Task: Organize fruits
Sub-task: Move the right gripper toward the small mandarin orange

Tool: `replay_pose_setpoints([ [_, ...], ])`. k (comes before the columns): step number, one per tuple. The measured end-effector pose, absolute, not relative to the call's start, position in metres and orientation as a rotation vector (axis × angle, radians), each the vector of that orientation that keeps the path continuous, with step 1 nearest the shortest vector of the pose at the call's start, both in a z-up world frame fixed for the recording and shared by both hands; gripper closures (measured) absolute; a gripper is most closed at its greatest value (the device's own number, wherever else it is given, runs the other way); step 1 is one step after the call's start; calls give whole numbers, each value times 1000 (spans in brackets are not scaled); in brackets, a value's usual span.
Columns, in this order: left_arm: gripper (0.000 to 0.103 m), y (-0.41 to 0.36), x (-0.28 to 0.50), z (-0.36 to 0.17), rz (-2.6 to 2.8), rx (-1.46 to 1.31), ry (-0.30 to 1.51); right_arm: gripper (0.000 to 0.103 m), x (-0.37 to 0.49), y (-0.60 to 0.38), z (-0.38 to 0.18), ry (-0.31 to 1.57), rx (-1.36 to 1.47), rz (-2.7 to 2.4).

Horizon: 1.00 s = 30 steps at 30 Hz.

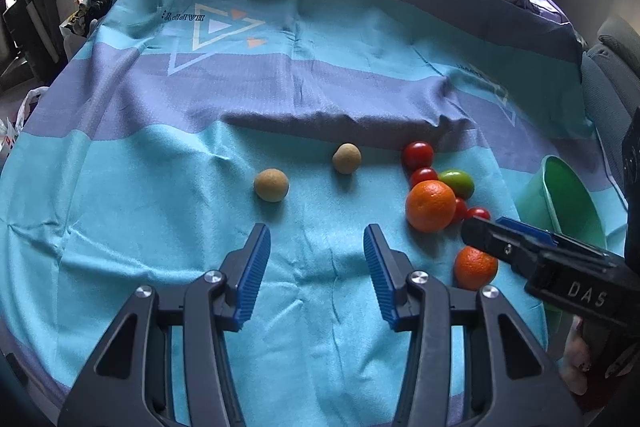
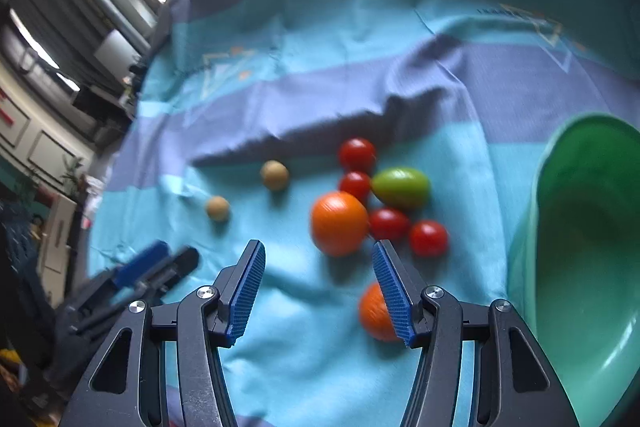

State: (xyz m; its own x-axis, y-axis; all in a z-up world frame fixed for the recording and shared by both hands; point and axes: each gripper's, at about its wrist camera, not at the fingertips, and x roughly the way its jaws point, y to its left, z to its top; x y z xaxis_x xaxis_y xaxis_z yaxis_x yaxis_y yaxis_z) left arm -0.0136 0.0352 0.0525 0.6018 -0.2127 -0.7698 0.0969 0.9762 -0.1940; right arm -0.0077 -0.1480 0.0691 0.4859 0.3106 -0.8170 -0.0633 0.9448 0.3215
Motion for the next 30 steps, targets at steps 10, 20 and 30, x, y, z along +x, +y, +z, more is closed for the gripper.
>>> replay_pose_setpoints([
  [10,54,32,-16,49,-157,-104,949,44,-28,-141,54,1030,38,82],
  [20,52,34,-18,53,-161,-119,969,58,-22,-141,36,1059,83,73],
  [30,52,36,-18,54,-144,-123,968,59,-22,-107,41,1078,115,304],
])
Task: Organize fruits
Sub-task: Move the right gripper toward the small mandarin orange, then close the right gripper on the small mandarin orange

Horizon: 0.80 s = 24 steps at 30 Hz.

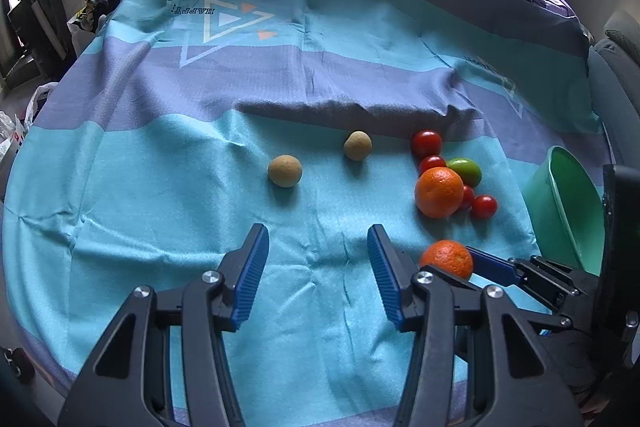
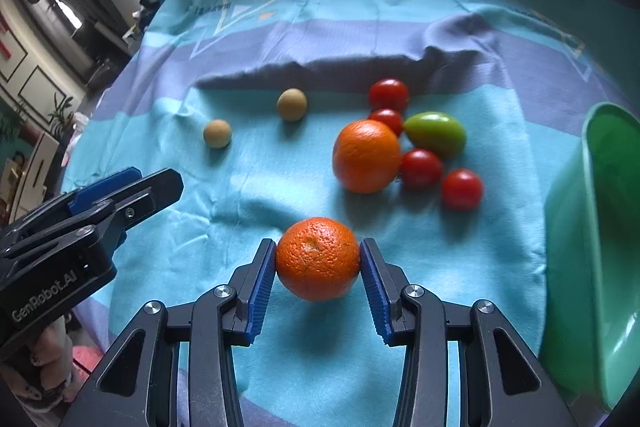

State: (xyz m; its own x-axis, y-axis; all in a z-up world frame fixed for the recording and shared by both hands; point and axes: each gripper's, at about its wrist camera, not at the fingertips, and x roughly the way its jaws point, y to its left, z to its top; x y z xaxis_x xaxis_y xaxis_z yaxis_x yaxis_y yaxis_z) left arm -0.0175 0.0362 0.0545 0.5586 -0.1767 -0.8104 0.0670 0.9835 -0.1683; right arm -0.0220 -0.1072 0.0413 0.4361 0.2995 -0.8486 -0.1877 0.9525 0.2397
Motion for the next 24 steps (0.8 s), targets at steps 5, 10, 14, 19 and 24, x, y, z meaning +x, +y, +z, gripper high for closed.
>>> replay_pose_setpoints([
  [5,51,31,-21,56,-157,-108,972,59,-21,-108,33,1109,122,319],
  [10,48,28,-23,58,-198,-119,972,50,-28,-139,54,1053,274,345],
  [14,48,18,-26,54,-278,-135,1008,50,-31,-164,65,992,407,320],
  [19,48,-7,-32,42,-367,-113,1047,50,-29,-166,56,1013,477,365],
  [24,50,-28,-32,25,-391,-82,1086,50,-19,-159,37,1072,517,395],
])
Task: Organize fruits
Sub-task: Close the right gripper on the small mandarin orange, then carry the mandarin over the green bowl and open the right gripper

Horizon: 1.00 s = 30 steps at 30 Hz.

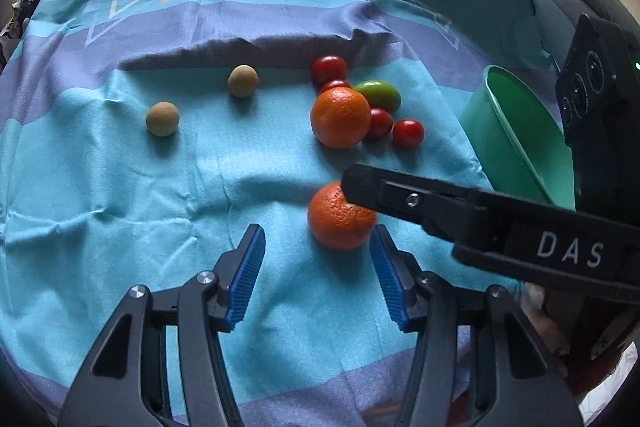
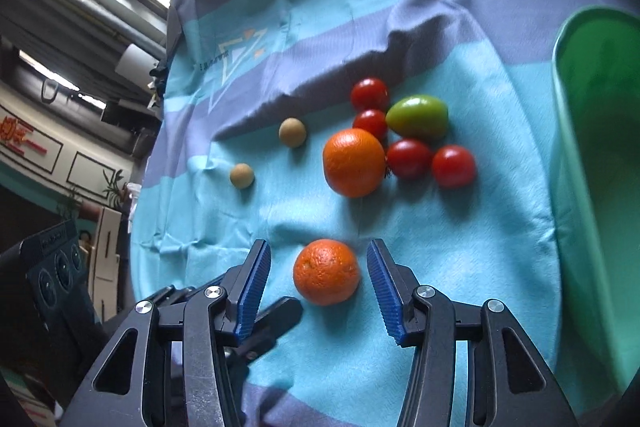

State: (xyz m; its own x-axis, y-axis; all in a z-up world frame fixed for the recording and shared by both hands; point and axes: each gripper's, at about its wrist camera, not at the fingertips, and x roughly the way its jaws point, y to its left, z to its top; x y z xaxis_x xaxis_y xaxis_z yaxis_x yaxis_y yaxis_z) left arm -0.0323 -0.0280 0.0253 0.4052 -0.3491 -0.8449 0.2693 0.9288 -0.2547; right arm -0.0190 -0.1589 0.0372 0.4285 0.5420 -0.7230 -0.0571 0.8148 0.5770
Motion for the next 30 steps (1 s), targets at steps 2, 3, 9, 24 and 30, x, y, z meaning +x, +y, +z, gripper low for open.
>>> replay_pose_setpoints([
  [2,50,-33,-30,20,-402,-86,1107,50,-16,-154,30,1095,503,402],
  [3,50,-35,-30,16,-409,-77,1119,50,-16,-150,27,1107,491,406],
  [9,62,-42,-24,7,-407,-88,1128,59,-15,-143,17,1132,475,430],
  [24,63,-113,-57,105,-543,53,834,60,-57,-214,103,817,463,363],
  [30,63,-166,-57,110,-636,120,800,60,-70,-271,108,736,547,273],
])
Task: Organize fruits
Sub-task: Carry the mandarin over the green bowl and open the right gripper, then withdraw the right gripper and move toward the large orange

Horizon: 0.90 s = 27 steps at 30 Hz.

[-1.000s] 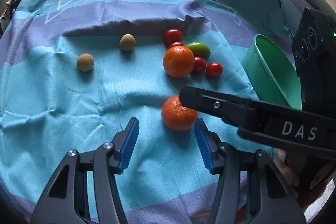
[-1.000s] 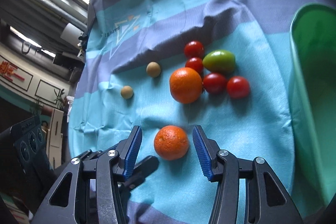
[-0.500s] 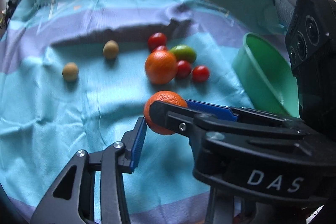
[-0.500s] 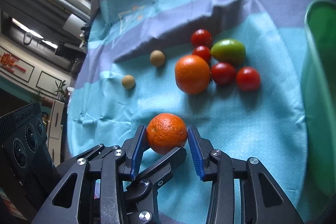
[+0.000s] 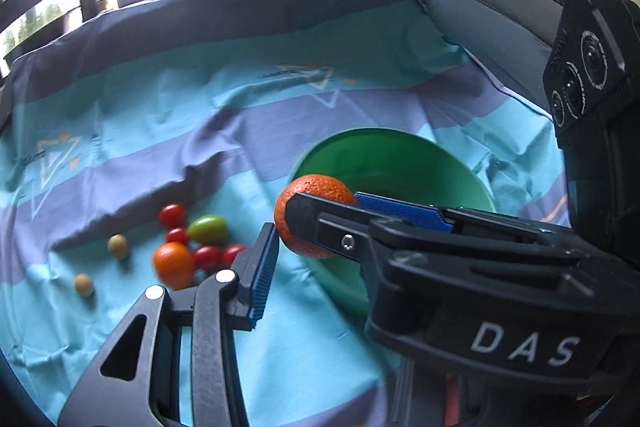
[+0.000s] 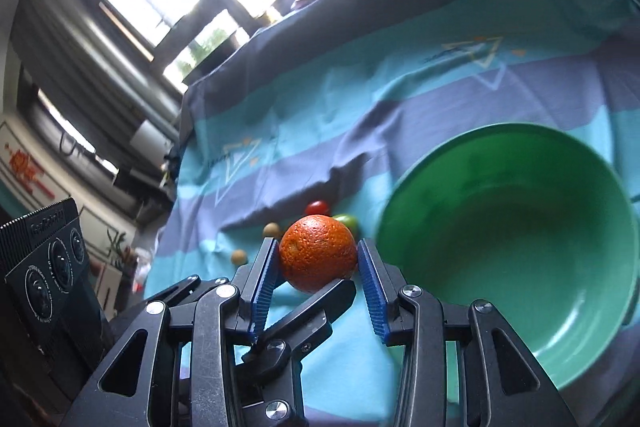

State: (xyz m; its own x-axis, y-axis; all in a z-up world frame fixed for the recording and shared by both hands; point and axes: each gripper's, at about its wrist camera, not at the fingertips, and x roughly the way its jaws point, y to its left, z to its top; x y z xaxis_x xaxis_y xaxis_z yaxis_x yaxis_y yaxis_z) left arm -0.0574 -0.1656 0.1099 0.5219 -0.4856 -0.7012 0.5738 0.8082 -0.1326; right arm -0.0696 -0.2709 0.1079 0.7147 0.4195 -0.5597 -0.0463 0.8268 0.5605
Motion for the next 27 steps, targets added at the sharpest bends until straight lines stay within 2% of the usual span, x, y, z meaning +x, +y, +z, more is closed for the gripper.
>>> replay_pose_setpoints([
  [9,63,-220,-45,85,-776,138,879,60,-70,-321,84,786,578,110],
  [17,63,-237,-40,70,-791,140,940,60,-67,-336,67,853,590,52],
  [19,58,-234,-43,72,-799,147,935,60,-68,-336,68,857,573,27],
  [21,47,-224,-45,78,-796,130,921,49,-70,-335,71,849,558,-3],
  [23,42,-211,-46,84,-774,117,913,44,-74,-335,76,814,548,-29],
  [27,37,-174,-49,100,-703,107,885,44,-76,-330,85,775,513,-37],
])
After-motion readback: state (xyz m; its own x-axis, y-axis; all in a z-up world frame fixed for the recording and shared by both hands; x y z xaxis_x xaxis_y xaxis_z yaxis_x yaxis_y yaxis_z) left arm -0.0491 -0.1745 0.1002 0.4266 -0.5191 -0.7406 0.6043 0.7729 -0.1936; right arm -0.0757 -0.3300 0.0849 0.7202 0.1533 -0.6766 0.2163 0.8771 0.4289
